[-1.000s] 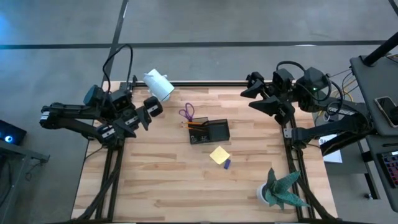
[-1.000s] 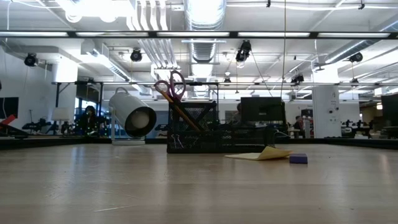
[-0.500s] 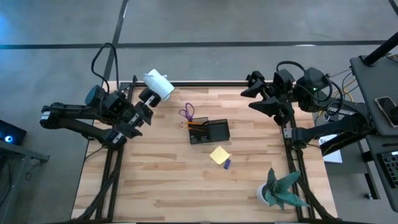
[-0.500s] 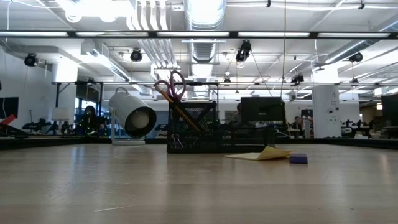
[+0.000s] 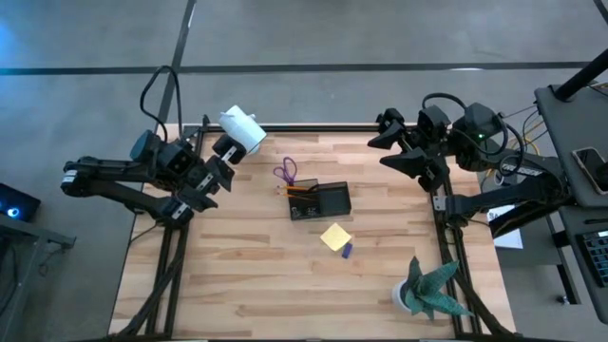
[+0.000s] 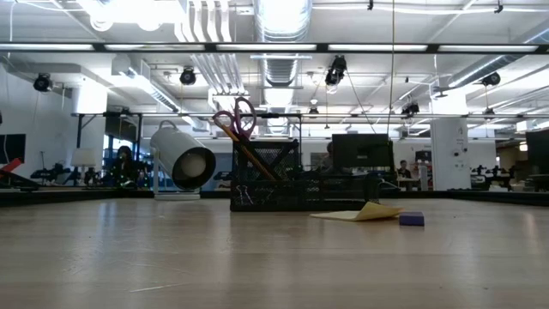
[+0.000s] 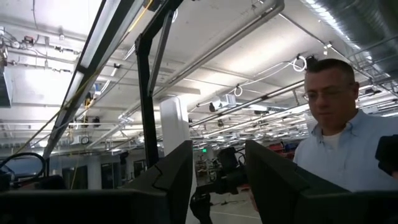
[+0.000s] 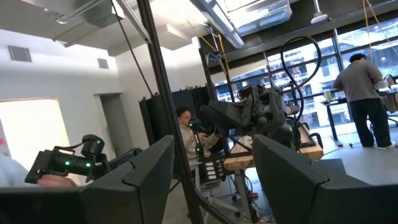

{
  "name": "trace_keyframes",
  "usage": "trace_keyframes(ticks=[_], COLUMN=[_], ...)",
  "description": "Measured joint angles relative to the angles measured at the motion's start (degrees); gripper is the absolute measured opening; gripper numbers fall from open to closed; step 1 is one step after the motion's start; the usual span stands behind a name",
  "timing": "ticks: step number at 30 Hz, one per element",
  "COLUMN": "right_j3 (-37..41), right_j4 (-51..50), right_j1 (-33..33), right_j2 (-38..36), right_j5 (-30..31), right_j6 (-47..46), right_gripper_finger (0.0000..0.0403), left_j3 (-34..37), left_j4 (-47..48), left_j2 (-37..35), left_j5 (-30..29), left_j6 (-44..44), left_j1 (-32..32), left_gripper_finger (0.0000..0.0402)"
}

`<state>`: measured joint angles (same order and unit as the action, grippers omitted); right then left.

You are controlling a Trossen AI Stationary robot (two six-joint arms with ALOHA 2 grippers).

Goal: Pick and place office supplies into organizer
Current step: Put the yellow sticky notes into the black desk organizer

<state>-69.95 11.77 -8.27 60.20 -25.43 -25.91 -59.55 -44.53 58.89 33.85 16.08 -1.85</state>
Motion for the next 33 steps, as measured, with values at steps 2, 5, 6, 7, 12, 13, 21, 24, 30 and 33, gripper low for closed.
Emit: trace_keyframes(ticks=[2,5,6,7,12,13,21,24,30,33], right_j3=[0.00,0.00,0.00,0.00,0.00,0.00,0.00,0.00,0.00,-0.02], right_j4=[0.00,0.00,0.00,0.00,0.02,0.01,0.02,0.04,0.55,0.57], right_j1=[0.00,0.00,0.00,0.00,-0.02,-0.02,-0.02,-0.02,0.00,0.12], right_j2=[0.00,0.00,0.00,0.00,0.00,0.00,-0.02,-0.02,-0.04,-0.07], right_j5=[0.00,0.00,0.00,0.00,0.00,0.00,0.00,0.04,0.02,-0.07], right_j6=[0.00,0.00,0.00,0.00,0.00,0.00,0.00,0.00,-0.32,-1.13], right_gripper_finger=[0.0210,0.0210,0.0210,0.0210,0.0210,0.0210,0.0210,0.0210,0.0210,0.0210], left_j3=[0.00,0.13,0.21,0.33,0.59,0.66,0.15,-0.09,-0.19,-1.75], left_j4=[0.00,0.00,-0.01,0.01,-0.01,-0.01,-0.69,-2.74,3.95,22.02], left_j2=[0.00,0.00,0.00,0.00,0.04,0.04,1.04,2.01,3.58,2.47], left_j5=[0.00,0.00,-0.03,-0.04,-0.07,-0.07,-0.36,-1.04,-10.88,-19.53], left_j6=[0.00,0.00,0.02,0.01,0.02,0.02,0.00,0.06,0.84,-0.88], left_j1=[0.00,0.00,0.00,0.00,0.00,0.00,0.02,0.00,0.37,0.87], left_gripper_finger=[0.0129,0.0129,0.0129,0.0129,0.0129,0.0129,0.0129,0.0129,0.0129,0.0129])
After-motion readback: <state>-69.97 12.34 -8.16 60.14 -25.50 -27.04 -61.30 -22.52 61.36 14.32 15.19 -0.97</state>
